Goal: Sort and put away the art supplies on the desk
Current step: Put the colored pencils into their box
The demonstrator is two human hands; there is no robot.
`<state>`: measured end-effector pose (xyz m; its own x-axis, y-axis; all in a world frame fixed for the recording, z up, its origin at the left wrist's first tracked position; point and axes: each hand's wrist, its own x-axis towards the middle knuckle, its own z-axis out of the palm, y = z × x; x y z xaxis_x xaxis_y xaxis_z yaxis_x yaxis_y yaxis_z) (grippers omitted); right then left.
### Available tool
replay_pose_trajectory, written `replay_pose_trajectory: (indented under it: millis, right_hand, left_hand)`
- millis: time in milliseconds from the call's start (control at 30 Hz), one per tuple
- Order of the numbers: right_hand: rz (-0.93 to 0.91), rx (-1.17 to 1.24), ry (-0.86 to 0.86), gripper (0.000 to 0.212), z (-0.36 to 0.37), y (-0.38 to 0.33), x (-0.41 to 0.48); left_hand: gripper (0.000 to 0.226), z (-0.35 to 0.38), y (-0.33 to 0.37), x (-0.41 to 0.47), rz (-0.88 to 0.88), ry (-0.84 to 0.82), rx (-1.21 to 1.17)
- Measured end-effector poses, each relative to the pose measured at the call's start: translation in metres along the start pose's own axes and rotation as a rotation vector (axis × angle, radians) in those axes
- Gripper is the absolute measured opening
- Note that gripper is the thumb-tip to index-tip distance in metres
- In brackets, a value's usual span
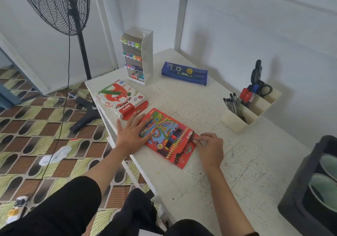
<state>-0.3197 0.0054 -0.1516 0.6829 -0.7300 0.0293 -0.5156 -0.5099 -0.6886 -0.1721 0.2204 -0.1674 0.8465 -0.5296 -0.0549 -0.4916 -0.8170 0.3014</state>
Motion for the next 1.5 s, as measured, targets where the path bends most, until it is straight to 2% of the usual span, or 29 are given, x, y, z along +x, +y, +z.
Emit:
replay_pose_trajectory:
  millis: [167, 300, 500, 633, 867, 1000, 1133, 1233, 1367, 1500]
  right_hand:
    - [0.068, 0.01, 0.032, 0.011, 0.004, -0.005, 0.004]
    - [-0.023, 0.002, 0.072, 0.008, 0.009, 0.003, 0.001]
    - [-0.058, -0.039, 0.088, 0.008, 0.013, 0.006, 0.003]
    - [-0.047, 0.034, 0.14, 0.016, 0.013, 0.007, 0.003]
    - [-0.084, -0.046, 0.097, 0.031, 0.014, 0.012, 0.004]
    - [-0.06, -0.053, 0.119, 0.035, 0.015, 0.011, 0.005]
    - [0.008, -0.006, 0.172, 0.036, 0.015, 0.011, 0.005]
    - [0.04, 0.062, 0.221, 0.032, 0.015, 0.011, 0.004]
    - [0.089, 0.117, 0.306, 0.028, 0.014, 0.008, 0.003]
    - [0.166, 0.171, 0.277, 0.025, 0.01, 0.0, 0.001]
  left_hand:
    - [0.079, 0.001, -0.001, 0.001, 0.003, 0.004, -0.012]
    - [0.07, 0.001, 0.001, 0.0, -0.004, -0.011, 0.03]
    - [0.077, 0.001, 0.005, -0.001, 0.002, 0.02, 0.162]
    - [0.078, -0.002, 0.012, -0.006, 0.02, 0.081, 0.28]
    - [0.073, -0.015, 0.018, -0.004, 0.136, 0.047, 0.306]
    - [0.051, -0.028, 0.031, 0.012, 0.216, -0.021, 0.265]
    - [0.061, -0.03, 0.047, 0.041, 0.348, -0.169, 0.191]
    - [0.069, -0.033, 0.06, 0.061, 0.467, -0.328, 0.268]
    - [0.062, -0.04, 0.071, 0.079, 0.605, -0.338, 0.309]
    - [0.063, -0.04, 0.07, 0.091, 0.669, -0.369, 0.314]
